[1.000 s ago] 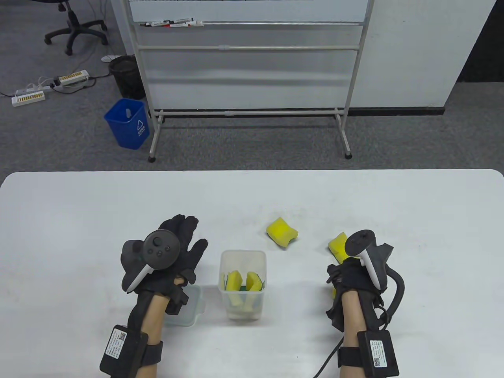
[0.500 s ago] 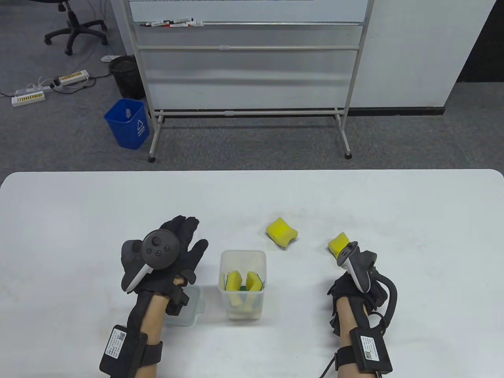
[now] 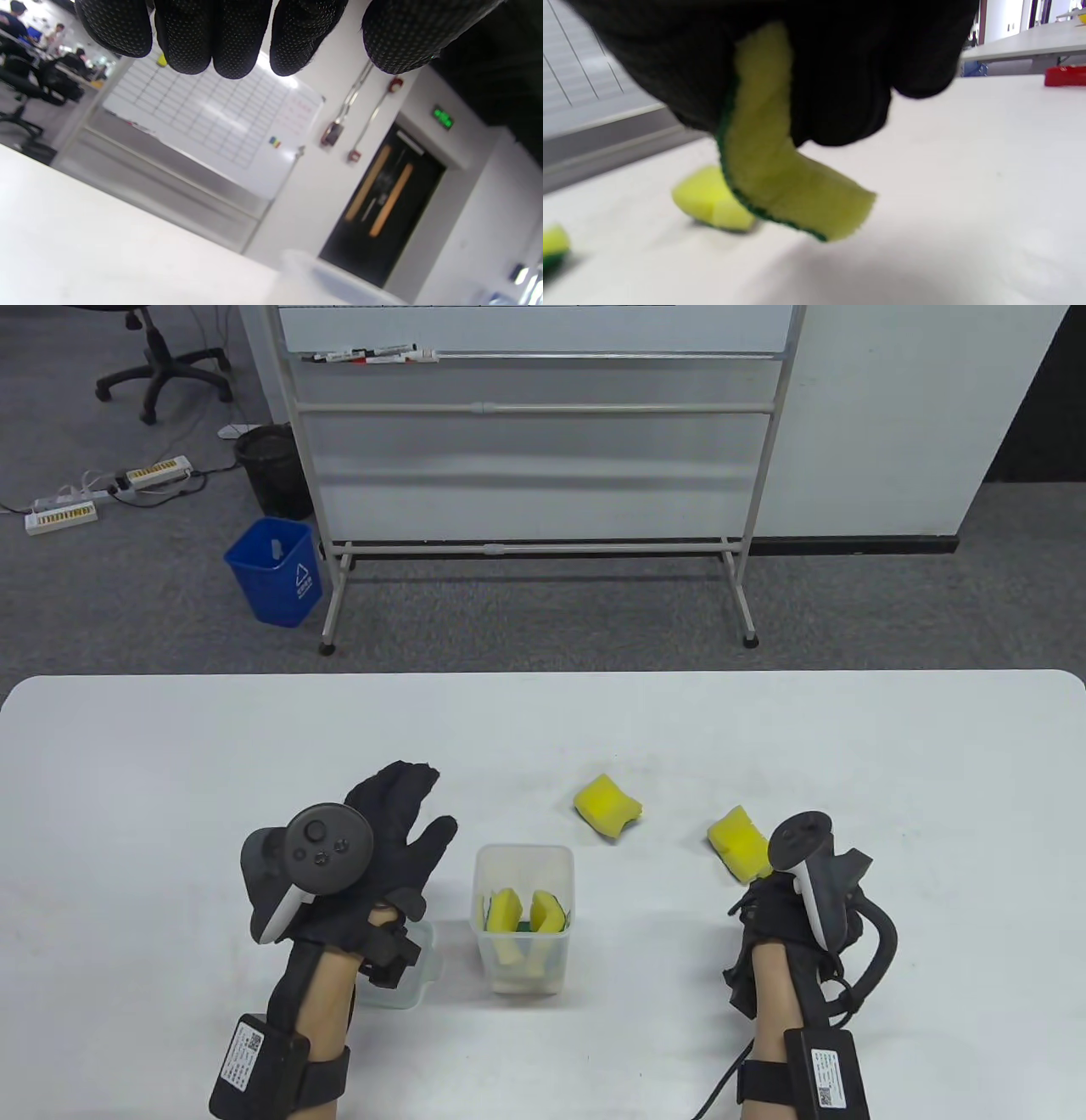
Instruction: Squeeze sponges into plastic airtight container
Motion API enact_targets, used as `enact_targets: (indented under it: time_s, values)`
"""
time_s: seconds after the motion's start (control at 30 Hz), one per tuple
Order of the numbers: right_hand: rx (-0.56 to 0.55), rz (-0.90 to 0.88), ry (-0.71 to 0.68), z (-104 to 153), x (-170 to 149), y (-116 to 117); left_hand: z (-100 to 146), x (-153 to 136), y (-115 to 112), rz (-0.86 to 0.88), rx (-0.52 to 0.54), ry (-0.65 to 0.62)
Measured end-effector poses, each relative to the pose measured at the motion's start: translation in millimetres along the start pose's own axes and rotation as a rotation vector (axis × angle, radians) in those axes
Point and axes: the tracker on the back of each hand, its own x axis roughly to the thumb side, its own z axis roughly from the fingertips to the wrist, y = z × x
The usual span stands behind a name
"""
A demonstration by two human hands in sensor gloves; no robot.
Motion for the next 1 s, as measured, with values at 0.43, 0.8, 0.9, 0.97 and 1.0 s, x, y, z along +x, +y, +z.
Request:
enact_targets:
  time_s: [0.43,0.8,0.9,0.97,1.0]
  values:
    - [-0.299,-0.728,-0.696,117.2,82.3,-85.0,12.9,42.4,-2.5,0.174,0.11,-0.159]
    - [-0.18,-1.093,-0.884,156.9,126.9,-55.9,12.0,39.7,-7.6,0.414,0.076,-0.194]
    - [-0.149,-1.123,-0.902,157.8,126.9,-53.5,10.1,35.5,-6.7,0.457,0.06,-0.218]
    - [-0.052,-1.146,-0.916,153.1,127.0,-51.5,9.9,33.7,-6.1,0.487,0.053,-0.213]
    - [-0.007,-1.164,-0.92,151.4,126.9,-50.2,10.0,33.4,-5.9,0.5,0.062,-0.209]
